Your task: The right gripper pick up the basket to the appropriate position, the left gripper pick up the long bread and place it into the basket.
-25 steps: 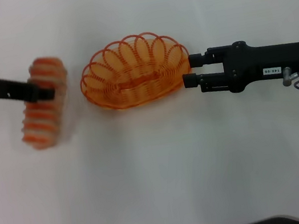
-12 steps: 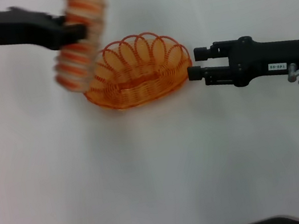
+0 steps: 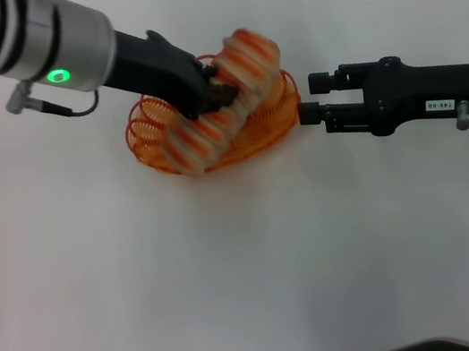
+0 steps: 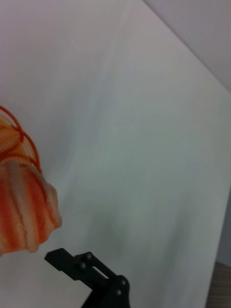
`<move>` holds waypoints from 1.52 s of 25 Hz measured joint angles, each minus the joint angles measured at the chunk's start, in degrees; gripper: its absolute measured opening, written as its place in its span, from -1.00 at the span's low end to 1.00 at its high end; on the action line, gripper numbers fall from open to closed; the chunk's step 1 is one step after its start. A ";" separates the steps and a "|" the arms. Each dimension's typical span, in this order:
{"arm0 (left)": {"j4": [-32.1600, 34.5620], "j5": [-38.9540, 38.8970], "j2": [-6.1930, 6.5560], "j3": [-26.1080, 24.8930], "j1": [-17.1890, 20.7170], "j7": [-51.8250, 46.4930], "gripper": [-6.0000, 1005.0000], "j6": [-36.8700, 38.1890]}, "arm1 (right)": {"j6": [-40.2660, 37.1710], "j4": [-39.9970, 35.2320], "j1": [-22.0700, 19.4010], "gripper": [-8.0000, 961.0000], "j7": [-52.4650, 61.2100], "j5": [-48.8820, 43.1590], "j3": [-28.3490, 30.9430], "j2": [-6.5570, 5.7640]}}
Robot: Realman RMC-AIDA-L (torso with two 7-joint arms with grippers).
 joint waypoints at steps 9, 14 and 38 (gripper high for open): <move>-1.82 2.07 -0.26 1.87 -0.05 -0.28 -0.32 -5.80 | 0.00 0.73 0.33 0.31 -0.05 -0.01 -0.24 -0.07; -1.39 1.95 -0.24 1.82 0.47 0.11 -0.02 -5.81 | 0.00 0.72 0.63 0.31 0.04 -0.01 -0.17 -0.07; -23.57 -18.93 6.22 -48.63 16.63 37.96 0.38 23.44 | -1.99 0.74 1.14 0.31 -0.19 0.07 0.00 0.08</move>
